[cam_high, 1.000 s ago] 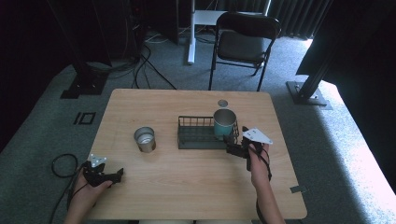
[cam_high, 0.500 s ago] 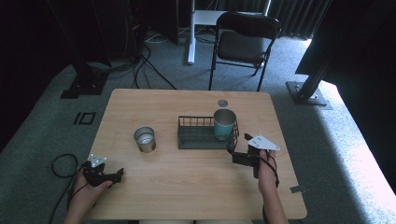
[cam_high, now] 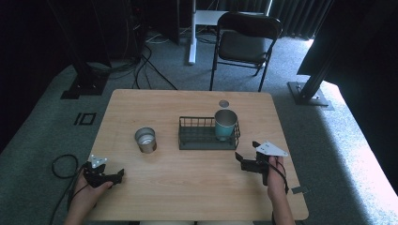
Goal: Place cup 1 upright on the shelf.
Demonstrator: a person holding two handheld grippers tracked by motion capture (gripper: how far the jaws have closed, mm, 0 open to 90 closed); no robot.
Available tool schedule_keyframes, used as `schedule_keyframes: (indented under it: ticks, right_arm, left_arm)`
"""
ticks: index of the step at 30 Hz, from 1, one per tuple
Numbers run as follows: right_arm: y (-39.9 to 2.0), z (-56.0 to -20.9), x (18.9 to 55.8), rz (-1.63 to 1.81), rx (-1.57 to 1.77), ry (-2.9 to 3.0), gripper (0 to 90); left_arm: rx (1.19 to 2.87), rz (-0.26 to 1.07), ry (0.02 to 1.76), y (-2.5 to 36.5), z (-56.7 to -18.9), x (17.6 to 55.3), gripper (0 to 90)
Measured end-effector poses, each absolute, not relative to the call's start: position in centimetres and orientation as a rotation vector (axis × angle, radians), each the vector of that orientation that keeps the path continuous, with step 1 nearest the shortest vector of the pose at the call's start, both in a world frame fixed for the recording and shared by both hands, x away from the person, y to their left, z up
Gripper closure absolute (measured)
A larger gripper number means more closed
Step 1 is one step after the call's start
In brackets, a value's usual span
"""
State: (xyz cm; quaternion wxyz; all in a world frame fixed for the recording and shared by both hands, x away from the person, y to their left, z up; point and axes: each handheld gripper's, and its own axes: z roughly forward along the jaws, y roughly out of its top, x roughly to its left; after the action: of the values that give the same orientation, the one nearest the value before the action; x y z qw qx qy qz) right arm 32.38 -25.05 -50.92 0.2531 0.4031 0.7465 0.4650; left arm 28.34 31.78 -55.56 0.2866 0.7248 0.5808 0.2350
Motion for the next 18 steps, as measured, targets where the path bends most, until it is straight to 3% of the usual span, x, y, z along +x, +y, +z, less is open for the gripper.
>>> schedule_keyframes:
  ticks: [18]
  right_arm:
    - [-28.6, -52.8, 30.3, 1.192, 1.143, 2.100, 11.2]
  left_arm:
    - [1.937, 0.628, 1.552, 31.8, -55.6, 28.3, 1.9]
